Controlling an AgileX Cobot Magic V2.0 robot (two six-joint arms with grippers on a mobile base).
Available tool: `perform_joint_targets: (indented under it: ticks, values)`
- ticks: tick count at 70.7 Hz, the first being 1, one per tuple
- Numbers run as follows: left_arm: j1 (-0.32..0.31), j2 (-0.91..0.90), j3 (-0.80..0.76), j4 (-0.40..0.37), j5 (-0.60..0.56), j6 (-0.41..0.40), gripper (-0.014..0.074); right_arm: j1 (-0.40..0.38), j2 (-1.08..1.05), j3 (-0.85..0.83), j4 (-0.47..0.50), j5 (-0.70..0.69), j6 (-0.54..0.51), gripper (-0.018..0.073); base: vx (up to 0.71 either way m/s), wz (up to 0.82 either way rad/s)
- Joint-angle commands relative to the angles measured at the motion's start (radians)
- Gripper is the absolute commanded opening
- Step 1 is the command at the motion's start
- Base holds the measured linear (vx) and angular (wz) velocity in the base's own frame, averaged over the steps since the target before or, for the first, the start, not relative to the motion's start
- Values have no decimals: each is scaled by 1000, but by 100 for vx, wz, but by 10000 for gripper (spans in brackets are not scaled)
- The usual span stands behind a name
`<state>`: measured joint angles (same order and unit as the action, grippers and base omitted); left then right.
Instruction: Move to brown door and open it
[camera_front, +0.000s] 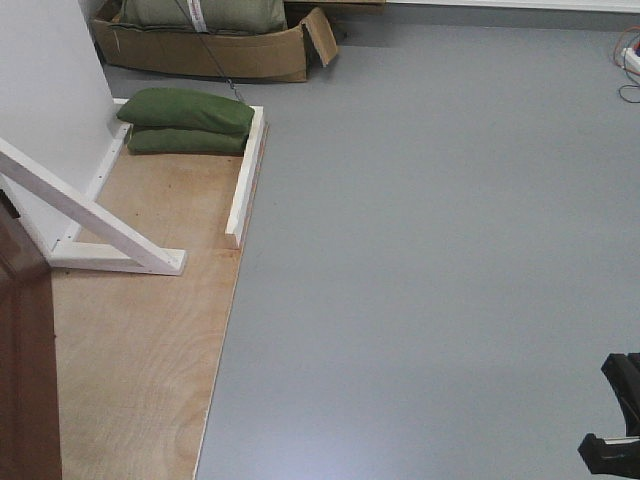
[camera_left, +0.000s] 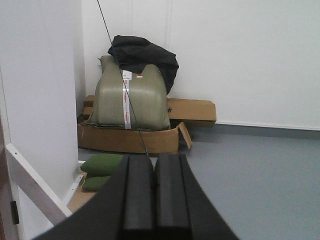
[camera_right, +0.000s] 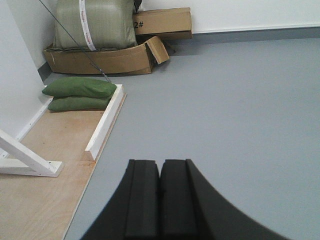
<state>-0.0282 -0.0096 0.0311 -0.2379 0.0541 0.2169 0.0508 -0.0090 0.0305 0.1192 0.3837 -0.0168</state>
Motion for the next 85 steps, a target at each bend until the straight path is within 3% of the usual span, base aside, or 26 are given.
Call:
perform_joint_targets:
  ticks: [1, 24, 28, 35, 54, 59, 67, 78, 85]
  values:
    - [2, -2, -18, 3, -81, -5, 17, -1, -16, 2, -1, -81, -9, 0, 0, 0]
    - [49, 133, -485, 4, -35, 0, 17, -1, -16, 2, -1, -81, -9, 0, 0, 0]
    - [100, 151, -603, 18, -65, 79, 17, -1, -16, 2, -1, -81, -9, 0, 0, 0]
    - [144, 151, -663, 52, -172, 235, 17, -1, -16, 2, -1, -81, -9, 0, 0, 0]
    - [150, 151, -674, 46, -660, 780, 17, -1, -16, 2, -1, -81, -9, 0, 0, 0]
    - [150, 152, -674, -18, -761, 875, 17, -1, -16, 2, -1, -81, -9, 0, 0, 0]
    - [168, 178, -674, -248, -889, 1008, 17, -1, -16, 2, -1, -81, -9, 0, 0, 0]
    - [261, 230, -674, -546, -1101, 1198, 17, -1, -16, 2, -1, -81, -9, 0, 0, 0]
    - [325, 255, -674, -692, -1244, 1246, 17, -1, -16, 2, -1, -81, -9, 0, 0, 0]
